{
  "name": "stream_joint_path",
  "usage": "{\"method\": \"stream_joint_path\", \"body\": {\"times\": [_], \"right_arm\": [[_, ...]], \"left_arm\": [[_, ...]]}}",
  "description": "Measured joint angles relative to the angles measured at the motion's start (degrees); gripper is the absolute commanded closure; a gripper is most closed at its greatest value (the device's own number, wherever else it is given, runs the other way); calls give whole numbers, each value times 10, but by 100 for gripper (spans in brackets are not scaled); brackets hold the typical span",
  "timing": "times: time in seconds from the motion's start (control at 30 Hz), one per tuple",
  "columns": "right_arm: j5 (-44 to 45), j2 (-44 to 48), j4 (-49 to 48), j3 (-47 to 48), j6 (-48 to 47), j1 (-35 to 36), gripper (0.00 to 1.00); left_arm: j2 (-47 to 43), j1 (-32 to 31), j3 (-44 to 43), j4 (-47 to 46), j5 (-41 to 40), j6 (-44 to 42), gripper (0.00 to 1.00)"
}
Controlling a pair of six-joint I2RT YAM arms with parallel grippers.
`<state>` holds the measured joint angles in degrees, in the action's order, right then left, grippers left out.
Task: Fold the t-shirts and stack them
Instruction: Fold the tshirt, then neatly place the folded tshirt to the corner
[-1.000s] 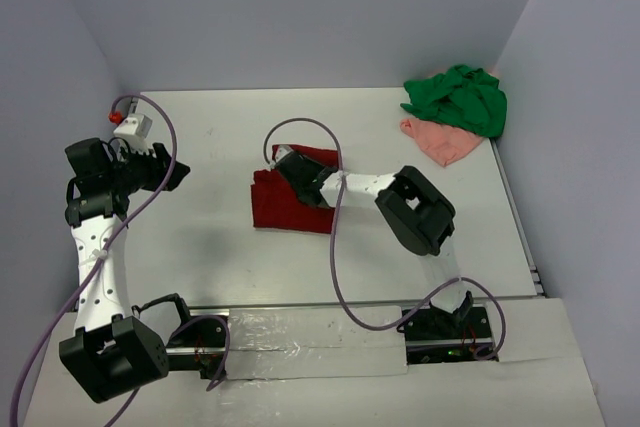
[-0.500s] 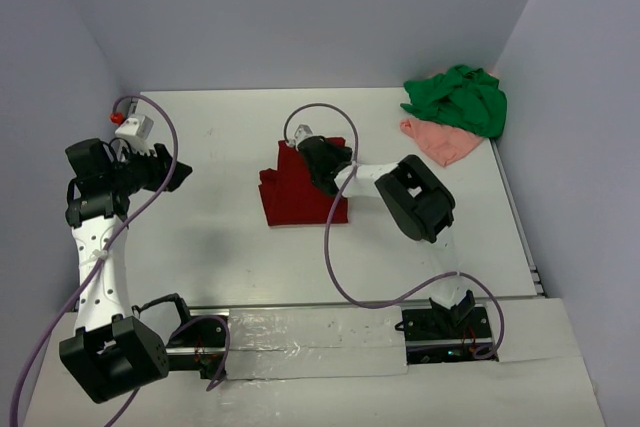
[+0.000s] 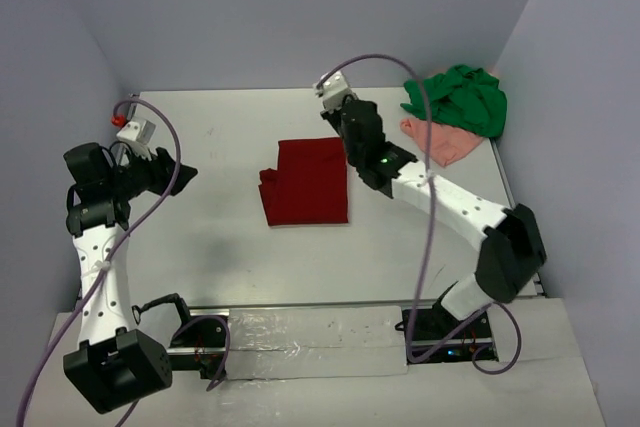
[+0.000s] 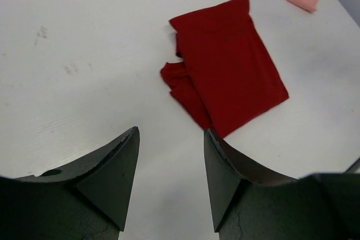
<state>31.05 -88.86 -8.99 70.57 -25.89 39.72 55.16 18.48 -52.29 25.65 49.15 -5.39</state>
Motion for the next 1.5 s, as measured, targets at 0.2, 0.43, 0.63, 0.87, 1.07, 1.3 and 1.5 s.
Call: {"method": "stream_joint_path", "body": {"times": [0.2,0.43,0.63,0.87,1.07,1.3,1.5], "right_arm": [[-96,134,97,2,51,0,10],[-111,313,146,-89,50,-9,9],[-138,416,160,-131,57,-79,9],[-174,429,181,-137,80,-144,9],[-191,424,205,-148,92,-162,9],[-202,428,210,-148,100,-177,9],[-202,448,226,-144,100,-183,8]], "left_arm": [[13,-50,4,-12,55,-5,43],[155,-270,-30,-56,13,-5,48],[336,-362,-95,-102,-25,10,53],[492,-443,-171,-134,-74,33,59],[556,-484,-228,-146,-111,51,85],[637,-503,-318,-129,-185,91,100],[688,-502,-357,-82,-240,124,100]]}}
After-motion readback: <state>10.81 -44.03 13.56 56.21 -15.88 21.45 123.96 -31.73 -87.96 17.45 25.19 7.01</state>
